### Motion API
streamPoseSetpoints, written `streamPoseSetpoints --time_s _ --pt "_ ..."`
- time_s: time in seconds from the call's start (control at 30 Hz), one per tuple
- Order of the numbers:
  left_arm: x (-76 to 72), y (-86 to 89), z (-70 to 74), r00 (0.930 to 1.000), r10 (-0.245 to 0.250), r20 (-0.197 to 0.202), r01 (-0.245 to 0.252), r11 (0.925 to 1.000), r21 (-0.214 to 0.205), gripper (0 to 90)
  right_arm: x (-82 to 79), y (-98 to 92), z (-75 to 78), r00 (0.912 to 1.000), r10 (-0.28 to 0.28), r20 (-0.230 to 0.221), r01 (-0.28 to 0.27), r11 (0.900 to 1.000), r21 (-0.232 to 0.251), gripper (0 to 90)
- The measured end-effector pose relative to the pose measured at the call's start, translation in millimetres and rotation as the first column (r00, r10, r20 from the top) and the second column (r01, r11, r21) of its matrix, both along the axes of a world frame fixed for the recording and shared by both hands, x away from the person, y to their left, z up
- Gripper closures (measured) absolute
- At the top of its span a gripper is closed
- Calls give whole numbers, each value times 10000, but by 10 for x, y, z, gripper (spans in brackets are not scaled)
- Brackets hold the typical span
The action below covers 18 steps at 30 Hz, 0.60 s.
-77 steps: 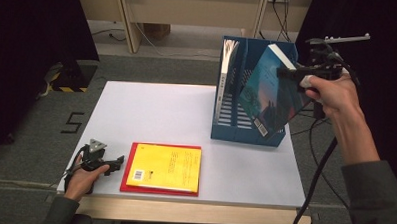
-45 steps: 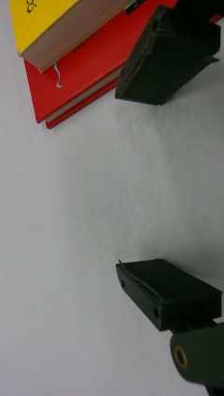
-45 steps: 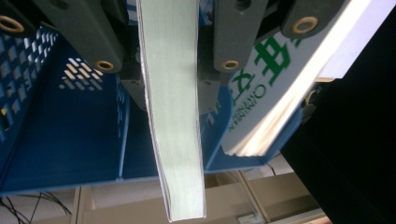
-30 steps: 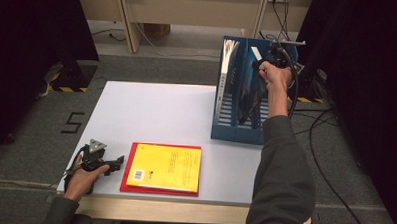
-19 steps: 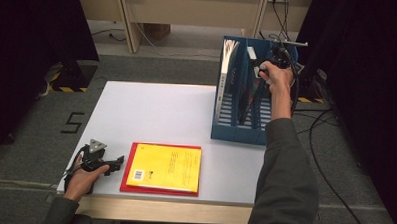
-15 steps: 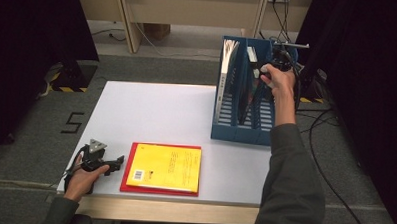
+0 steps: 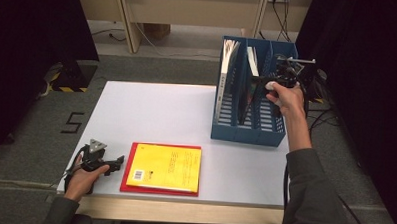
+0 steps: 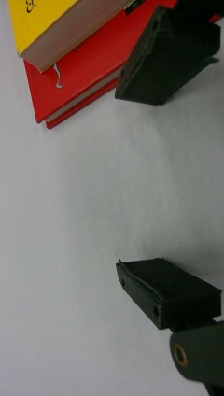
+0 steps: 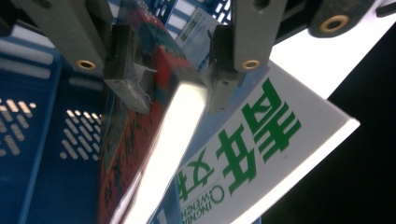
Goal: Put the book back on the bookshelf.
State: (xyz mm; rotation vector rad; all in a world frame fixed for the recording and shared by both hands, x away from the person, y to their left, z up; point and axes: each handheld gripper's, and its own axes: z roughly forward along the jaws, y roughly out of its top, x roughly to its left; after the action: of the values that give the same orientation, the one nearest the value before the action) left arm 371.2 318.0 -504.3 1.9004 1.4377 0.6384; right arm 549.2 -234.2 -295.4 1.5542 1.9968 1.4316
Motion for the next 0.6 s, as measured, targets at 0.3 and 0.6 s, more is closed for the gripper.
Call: streamPoseSetpoints --time_s 0.3,0.6 --pt "2 1 0 10000 2 -17 -2 10000 5 133 70 256 22 9998 97 197 -86 9985 -532 613" --pt "2 6 0 10000 -20 -41 20 10000 -33 133 -207 188 45 9990 216 393 -160 9901 -1392 418"
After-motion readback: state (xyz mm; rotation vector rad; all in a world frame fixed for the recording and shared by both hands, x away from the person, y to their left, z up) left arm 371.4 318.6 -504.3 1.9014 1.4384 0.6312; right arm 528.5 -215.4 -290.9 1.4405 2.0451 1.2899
